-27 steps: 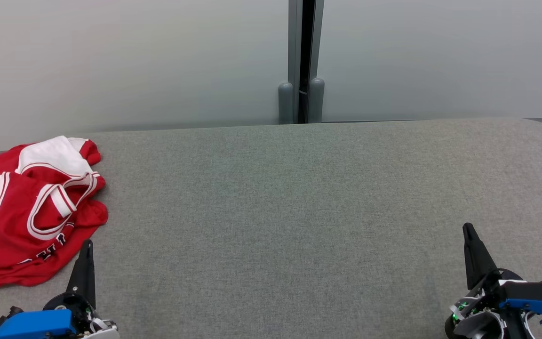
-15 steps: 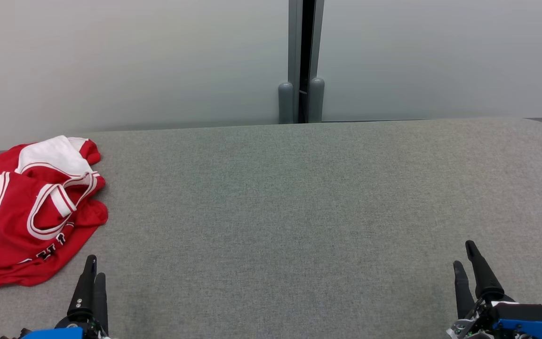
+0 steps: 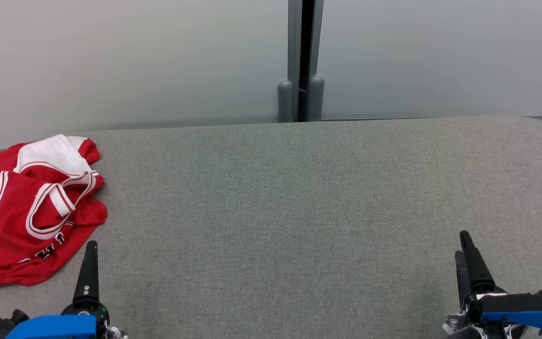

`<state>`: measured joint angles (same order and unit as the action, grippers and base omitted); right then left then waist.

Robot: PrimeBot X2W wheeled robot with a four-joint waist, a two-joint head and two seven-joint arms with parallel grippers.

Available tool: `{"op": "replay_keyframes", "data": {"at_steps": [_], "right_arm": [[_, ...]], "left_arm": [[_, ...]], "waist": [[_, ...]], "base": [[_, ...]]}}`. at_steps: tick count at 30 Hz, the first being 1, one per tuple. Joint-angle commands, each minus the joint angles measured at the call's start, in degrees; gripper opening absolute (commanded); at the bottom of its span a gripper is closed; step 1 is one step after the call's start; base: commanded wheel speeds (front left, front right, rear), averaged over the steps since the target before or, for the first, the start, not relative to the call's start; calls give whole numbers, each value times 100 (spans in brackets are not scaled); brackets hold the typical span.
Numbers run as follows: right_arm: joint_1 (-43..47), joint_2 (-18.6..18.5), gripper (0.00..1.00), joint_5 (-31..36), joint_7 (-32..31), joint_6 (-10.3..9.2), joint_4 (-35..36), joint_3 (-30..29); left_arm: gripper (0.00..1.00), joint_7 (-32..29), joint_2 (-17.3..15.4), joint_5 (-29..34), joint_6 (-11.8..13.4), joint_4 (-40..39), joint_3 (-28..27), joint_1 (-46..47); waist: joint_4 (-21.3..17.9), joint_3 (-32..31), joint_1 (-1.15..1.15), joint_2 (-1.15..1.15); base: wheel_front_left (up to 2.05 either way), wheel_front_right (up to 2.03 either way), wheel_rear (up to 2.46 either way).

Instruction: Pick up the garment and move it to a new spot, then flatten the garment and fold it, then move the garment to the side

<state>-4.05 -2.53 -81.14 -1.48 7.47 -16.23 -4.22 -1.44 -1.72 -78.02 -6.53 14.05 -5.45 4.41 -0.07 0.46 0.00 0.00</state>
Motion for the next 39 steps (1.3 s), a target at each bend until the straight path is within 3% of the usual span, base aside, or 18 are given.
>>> {"op": "replay_keyframes", "data": {"at_steps": [1,15,27,39], "right_arm": [[-186,-18,100,308,67,2,134,34],[-206,-24,100,2036,388,2,311,262],[-211,-29,100,3061,625,2,248,439],[-253,-32,100,3808,823,3,192,556]], "left_arm": [[100,70,-58,291,49,-160,29,179],[100,388,-76,2112,366,-280,324,206],[100,628,-106,3357,517,-240,490,230],[100,822,-137,4180,623,-237,595,274]], "waist": [[-1,3,0,0],[-6,9,0,0],[-10,-10,0,0],[-14,-8,0,0]], "base": [[0,0,0],[0,0,0],[0,0,0],[0,0,0]]}}
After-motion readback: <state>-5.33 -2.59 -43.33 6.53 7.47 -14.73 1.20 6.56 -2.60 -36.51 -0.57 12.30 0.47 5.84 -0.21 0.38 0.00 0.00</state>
